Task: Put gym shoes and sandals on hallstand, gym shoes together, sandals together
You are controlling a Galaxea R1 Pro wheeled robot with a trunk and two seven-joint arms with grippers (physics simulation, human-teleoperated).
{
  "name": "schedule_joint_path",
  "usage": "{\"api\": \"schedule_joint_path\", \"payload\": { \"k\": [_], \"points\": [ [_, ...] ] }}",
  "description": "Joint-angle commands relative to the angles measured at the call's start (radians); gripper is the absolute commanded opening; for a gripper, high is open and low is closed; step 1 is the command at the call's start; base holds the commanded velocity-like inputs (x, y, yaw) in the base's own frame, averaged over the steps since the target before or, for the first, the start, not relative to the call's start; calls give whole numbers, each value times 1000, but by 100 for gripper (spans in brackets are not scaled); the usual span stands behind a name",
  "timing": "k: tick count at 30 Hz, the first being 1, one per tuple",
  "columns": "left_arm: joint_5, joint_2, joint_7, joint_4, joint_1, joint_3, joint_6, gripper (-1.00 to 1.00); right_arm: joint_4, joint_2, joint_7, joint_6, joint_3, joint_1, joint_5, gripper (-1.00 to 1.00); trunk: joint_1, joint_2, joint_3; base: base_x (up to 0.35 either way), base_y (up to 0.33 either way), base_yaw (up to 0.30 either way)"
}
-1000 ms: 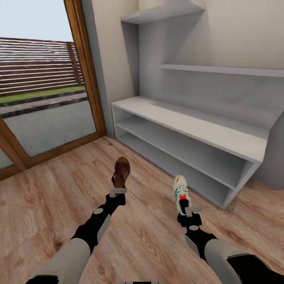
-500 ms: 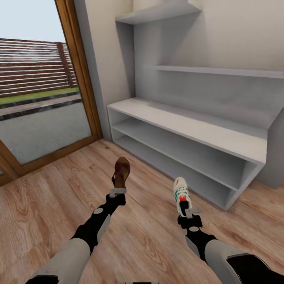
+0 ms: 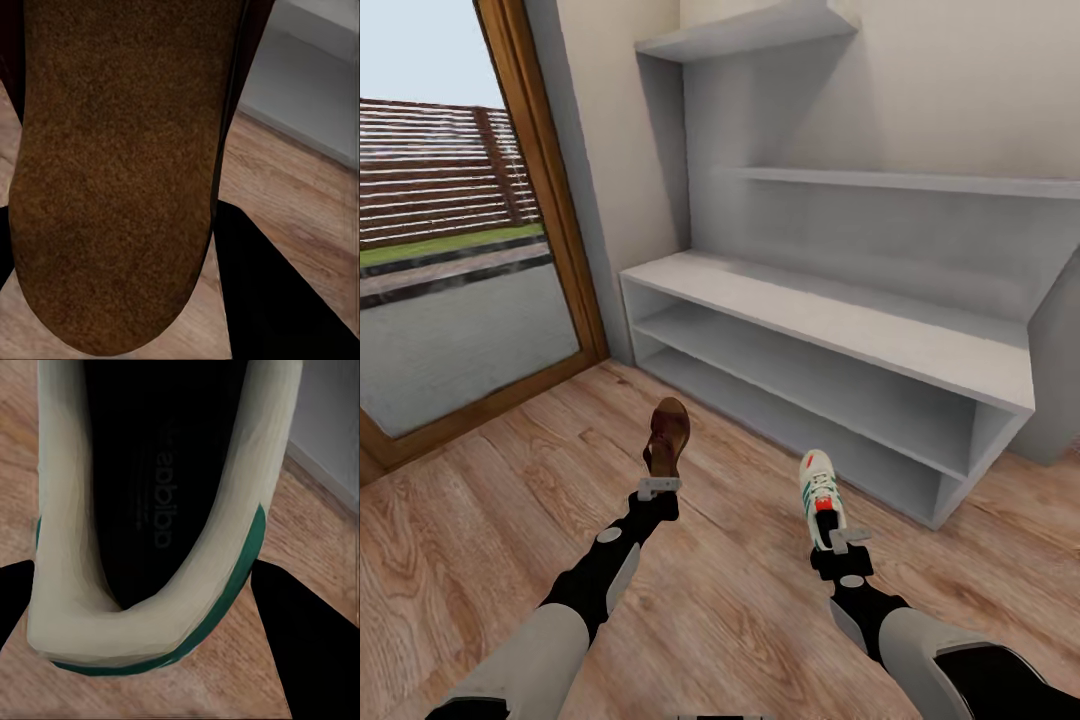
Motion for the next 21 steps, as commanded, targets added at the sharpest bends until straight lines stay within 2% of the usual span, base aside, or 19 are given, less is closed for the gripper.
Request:
{"api": "schedule_joint_path", "payload": {
  "k": [1,21],
  "points": [
    [-4,0,-5,0,0,2,-3,-100,2,0,-8,1,3,-1,10,-100,0,0,0,3,9,-291],
    [-5,0,-2,6,0,2,-5,-100,45,0,-8,-2,2,0,9,-100,0,0,16,0,1,-299]
  ]
}}
